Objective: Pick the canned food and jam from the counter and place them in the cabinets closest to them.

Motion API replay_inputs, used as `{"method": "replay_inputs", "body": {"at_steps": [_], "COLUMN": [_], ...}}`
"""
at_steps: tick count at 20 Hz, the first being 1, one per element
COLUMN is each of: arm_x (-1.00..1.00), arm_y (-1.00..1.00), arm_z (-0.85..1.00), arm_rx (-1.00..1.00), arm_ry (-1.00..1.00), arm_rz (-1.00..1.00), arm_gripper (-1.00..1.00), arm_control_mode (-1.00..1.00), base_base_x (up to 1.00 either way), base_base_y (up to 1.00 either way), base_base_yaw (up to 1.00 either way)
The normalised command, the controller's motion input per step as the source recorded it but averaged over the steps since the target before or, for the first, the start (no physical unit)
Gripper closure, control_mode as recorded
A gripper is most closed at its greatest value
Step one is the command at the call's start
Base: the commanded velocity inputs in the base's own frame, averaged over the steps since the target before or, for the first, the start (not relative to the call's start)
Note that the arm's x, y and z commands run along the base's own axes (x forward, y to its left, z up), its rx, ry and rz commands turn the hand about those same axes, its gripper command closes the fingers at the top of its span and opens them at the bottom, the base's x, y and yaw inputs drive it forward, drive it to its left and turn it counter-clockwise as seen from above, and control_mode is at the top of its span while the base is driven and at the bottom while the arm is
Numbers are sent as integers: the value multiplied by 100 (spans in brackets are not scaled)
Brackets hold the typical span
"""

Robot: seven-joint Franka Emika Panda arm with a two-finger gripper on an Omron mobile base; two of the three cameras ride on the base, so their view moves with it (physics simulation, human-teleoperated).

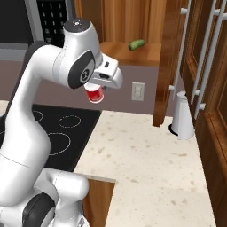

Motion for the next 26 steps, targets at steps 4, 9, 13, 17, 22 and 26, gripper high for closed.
{"method": "replay_inputs", "body": {"at_steps": [4, 9, 13, 17, 22, 26], "arm_x": [28, 30, 29, 26, 16, 14], "arm_y": [-2, 0, 0, 0, 0, -2], "arm_z": [29, 28, 29, 29, 31, 27], "arm_rx": [3, 3, 2, 3, 3, 4], "arm_ry": [-1, -1, 0, 0, 0, 0], "arm_rz": [0, 0, 0, 0, 0, 0], "arm_gripper": [100, 100, 100, 100, 100, 100], "arm_control_mode": [-100, -100, -100, -100, -100, -100], "base_base_x": [0, 0, 0, 0, 0, 0], "base_base_y": [0, 0, 0, 0, 0, 0], "base_base_yaw": [0, 0, 0, 0, 0, 0]}}
